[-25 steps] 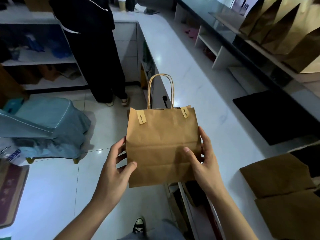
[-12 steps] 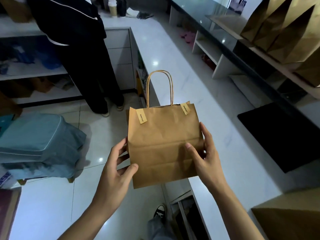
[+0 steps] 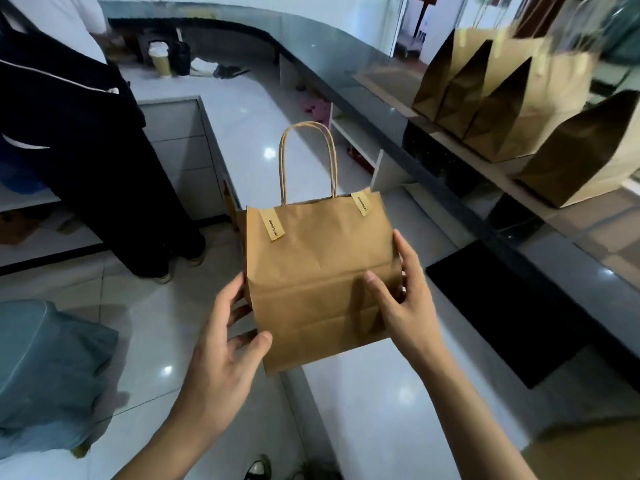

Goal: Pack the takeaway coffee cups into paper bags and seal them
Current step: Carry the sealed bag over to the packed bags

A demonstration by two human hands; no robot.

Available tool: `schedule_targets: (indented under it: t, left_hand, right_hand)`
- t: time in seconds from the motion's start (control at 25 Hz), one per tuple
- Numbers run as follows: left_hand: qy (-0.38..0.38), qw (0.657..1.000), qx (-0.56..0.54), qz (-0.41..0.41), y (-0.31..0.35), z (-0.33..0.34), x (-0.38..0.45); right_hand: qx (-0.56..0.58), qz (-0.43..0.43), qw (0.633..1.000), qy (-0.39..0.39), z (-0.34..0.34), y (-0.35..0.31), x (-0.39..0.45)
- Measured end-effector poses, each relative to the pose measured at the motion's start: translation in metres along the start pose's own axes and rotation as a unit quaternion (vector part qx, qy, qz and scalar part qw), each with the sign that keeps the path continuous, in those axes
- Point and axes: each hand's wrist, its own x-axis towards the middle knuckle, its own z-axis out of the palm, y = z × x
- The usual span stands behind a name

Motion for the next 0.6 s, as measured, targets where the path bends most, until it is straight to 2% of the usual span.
schedule_targets:
  t: [0.36, 0.6]
  left_hand:
    - [-0.096, 0.993, -0.008, 0.072, 0.030, 0.072, 0.076]
    - [-0.167, 0.974, -0.012, 0.155, 0.053, 0.127, 0.113]
  right_hand:
    - [-0.053, 0.046, 0.989, 0.127, -0.079, -0.025, 0.044]
    - [-0.092, 0.061, 0.963, 0.245, -0.134, -0.044, 0.060]
